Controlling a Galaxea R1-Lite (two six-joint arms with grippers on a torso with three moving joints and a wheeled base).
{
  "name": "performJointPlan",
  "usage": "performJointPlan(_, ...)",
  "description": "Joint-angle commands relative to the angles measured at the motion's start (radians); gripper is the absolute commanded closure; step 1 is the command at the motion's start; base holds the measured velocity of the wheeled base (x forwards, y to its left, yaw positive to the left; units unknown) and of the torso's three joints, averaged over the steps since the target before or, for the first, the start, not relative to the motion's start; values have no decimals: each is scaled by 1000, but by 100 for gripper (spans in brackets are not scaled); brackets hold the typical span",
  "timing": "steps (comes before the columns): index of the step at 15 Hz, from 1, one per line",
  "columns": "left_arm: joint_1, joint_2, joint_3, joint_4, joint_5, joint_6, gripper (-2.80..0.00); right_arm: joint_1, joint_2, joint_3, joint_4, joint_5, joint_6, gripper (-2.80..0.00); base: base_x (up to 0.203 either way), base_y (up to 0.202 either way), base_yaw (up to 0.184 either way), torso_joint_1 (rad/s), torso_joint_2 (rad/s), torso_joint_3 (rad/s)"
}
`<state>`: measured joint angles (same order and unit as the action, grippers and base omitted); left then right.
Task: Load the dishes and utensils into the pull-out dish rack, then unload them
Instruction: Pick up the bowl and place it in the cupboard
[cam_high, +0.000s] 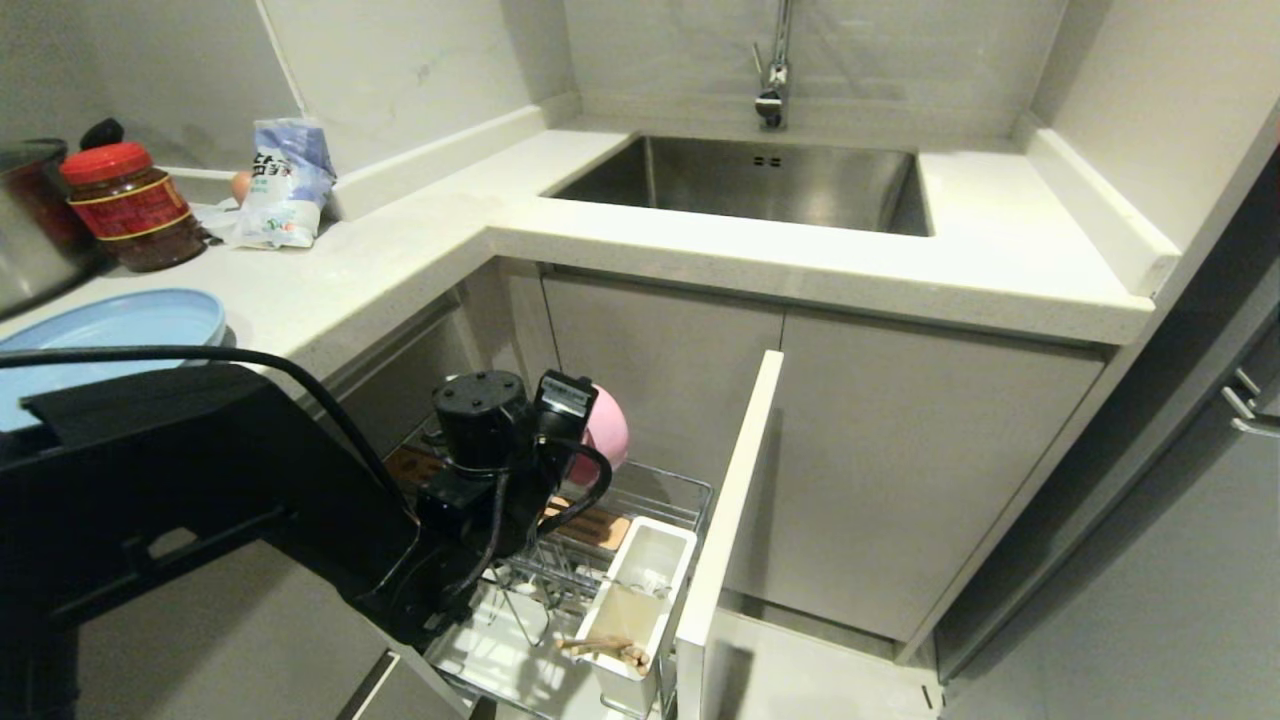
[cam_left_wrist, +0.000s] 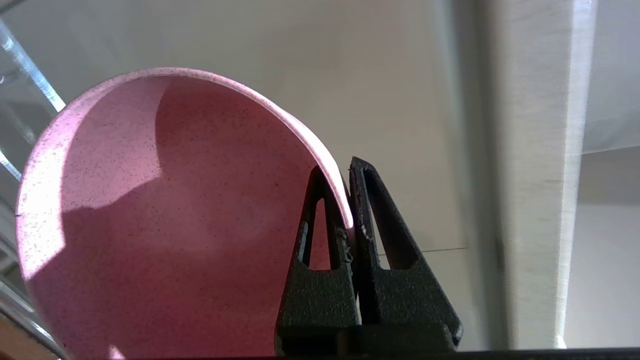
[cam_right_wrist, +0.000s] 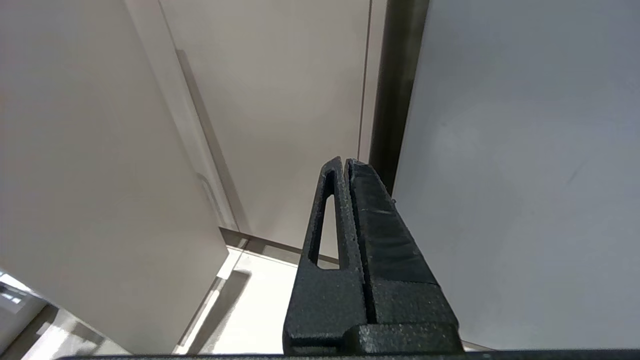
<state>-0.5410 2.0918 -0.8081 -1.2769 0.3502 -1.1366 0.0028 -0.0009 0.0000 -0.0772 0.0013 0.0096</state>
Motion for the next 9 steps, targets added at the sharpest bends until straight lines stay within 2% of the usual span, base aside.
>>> performJointPlan(1,19,85,0,-42,-3,-34,0,0,-1,27,-1,0,0,0,0,0,0,0,0,0)
performJointPlan(5,47,154,-6,-163,-33,-41,0,0,-1,26,-1,0,0,0,0,0,0,0,0,0)
performJointPlan(9,53,166,-11,-217,-68,-41,0,0,-1,26,-1,0,0,0,0,0,0,0,0,0)
